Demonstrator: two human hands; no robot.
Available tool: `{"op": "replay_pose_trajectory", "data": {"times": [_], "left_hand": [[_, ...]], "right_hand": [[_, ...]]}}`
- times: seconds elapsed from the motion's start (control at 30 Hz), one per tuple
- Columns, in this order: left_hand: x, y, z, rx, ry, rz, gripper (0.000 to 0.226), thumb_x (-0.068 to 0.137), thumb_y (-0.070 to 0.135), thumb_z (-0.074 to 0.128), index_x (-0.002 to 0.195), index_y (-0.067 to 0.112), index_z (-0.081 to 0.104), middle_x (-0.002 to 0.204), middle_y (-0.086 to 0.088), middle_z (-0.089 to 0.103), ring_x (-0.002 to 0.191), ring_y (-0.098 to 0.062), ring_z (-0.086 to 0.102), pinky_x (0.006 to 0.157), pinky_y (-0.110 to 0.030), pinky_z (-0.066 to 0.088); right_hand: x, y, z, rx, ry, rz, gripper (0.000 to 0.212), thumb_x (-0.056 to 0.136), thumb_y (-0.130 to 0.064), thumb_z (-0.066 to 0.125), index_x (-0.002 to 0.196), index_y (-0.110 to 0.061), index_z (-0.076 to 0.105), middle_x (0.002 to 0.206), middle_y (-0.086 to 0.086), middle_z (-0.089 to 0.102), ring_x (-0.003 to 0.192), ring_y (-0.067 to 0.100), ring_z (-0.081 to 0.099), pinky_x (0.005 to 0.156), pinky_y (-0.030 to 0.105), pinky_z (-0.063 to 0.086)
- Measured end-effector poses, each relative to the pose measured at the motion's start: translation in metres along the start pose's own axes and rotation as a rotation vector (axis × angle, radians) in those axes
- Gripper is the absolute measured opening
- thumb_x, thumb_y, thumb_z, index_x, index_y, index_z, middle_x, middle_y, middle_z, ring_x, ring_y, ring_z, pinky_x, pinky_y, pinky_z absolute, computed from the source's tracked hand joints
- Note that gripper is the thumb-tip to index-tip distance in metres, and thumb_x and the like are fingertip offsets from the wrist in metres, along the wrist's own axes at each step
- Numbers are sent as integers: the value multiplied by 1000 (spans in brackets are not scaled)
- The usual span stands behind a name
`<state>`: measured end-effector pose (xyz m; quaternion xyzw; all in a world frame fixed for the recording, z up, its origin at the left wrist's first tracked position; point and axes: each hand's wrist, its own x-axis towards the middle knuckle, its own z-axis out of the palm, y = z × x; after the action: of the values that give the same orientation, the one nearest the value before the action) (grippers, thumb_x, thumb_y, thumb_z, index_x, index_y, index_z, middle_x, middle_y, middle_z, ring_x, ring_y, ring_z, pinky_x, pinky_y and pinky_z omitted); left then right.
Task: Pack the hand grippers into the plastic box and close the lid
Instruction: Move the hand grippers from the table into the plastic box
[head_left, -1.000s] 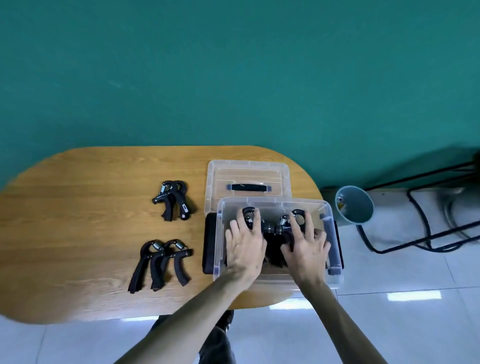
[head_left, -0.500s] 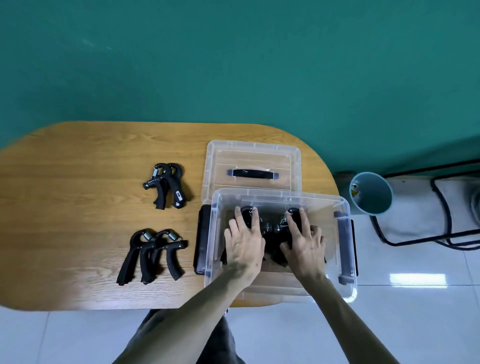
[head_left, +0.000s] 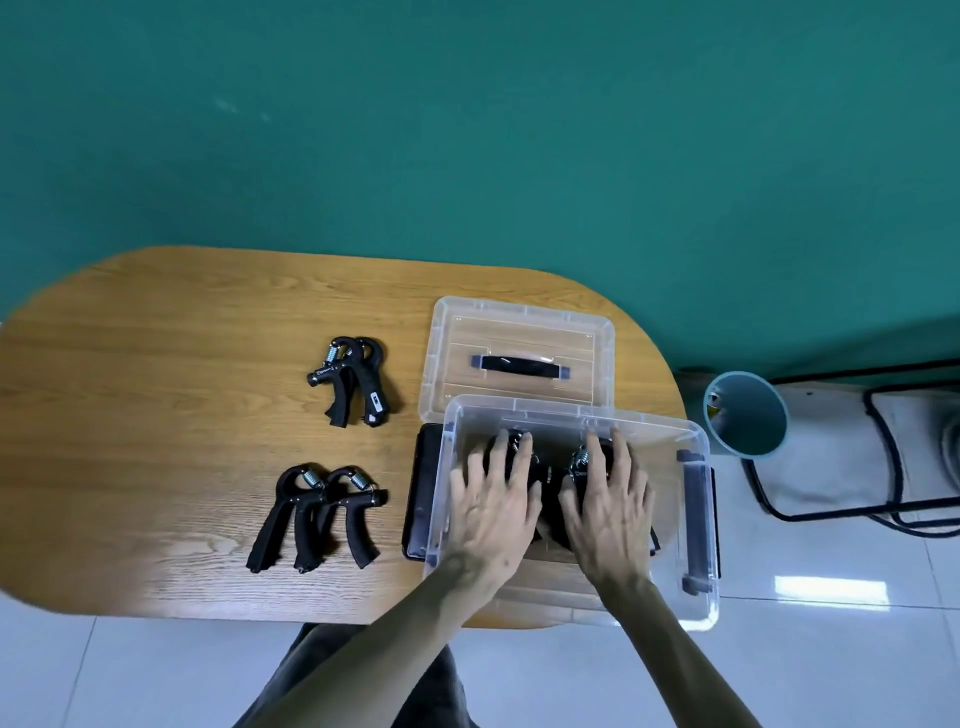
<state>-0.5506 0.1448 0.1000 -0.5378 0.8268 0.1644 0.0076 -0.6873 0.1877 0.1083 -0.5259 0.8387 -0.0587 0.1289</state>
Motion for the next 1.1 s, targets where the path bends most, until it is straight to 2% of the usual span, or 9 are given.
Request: {"op": "replay_pose_trajectory", "data": {"times": [0.13, 0.23, 0.33, 0.47, 0.57, 0.67, 0.83, 1.0, 1.1], "left_hand": [[-2, -25, -34, -27, 123, 83, 54, 104, 39, 31, 156, 23, 25, 140, -2, 52, 115, -23, 50, 97, -43, 39], [1, -58, -54, -65, 152, 1, 54, 104, 39, 29, 155, 22, 24, 150, -5, 44, 123, -25, 48, 96, -44, 40], [-1, -97, -65, -77, 149, -63, 53, 104, 39, 27, 155, 22, 23, 156, -8, 38, 131, -28, 45, 100, -48, 40], [-18, -152, -65, -58, 75, -189, 55, 104, 42, 28, 156, 25, 17, 162, -10, 27, 128, -31, 47, 102, -49, 41], [-34, -189, -64, -53, -6, -266, 57, 102, 45, 18, 155, 27, 8, 164, -9, 19, 130, -31, 46, 106, -49, 38], [-47, -218, -61, -71, -80, -307, 56, 102, 46, 12, 155, 30, 1, 165, -6, 11, 141, -28, 33, 114, -48, 30], [-59, -258, -46, -131, -110, -326, 55, 104, 48, 13, 156, 29, 11, 164, -7, 17, 143, -28, 30, 115, -46, 28], [-59, -283, -13, -175, -208, -302, 60, 104, 53, 12, 156, 27, -2, 167, -10, 2, 147, -29, 22, 118, -49, 25], [-60, -290, 8, -162, -194, -275, 63, 104, 51, 21, 157, 24, 1, 164, -15, 13, 139, -32, 35, 112, -50, 35]], "right_hand": [[2, -34, -13, 38, 96, -113, 57, 98, -28, 47, 152, -13, 34, 159, 18, 29, 126, 39, 49, 101, 49, 45], [7, -68, -21, 31, 98, -206, 61, 99, -30, 53, 154, -16, 29, 162, 15, 23, 124, 38, 50, 98, 48, 48], [10, -108, -24, 13, 77, -288, 59, 102, -36, 44, 155, -19, 25, 165, 12, 16, 125, 36, 50, 97, 46, 49], [5, -165, -10, -46, 25, -356, 59, 105, -44, 35, 157, -20, 21, 166, 14, 14, 123, 37, 52, 100, 49, 47], [1, -205, 7, -87, -8, -422, 62, 105, -46, 31, 159, -21, 18, 166, 16, 17, 126, 38, 52, 103, 51, 45], [0, -235, 21, -125, -20, -461, 62, 104, -47, 29, 159, -21, 17, 166, 15, 16, 115, 36, 57, 95, 47, 49], [11, -271, 52, -207, -77, -515, 62, 105, -45, 29, 159, -18, 16, 167, 16, 10, 108, 35, 57, 85, 46, 53], [46, -290, 81, -279, -190, -476, 62, 104, -46, 28, 159, -18, 16, 165, 18, 15, 120, 38, 52, 94, 52, 51], [68, -301, 103, -257, -242, -422, 62, 104, -47, 26, 158, -23, 9, 166, 15, 8, 131, 39, 42, 102, 55, 46]]}}
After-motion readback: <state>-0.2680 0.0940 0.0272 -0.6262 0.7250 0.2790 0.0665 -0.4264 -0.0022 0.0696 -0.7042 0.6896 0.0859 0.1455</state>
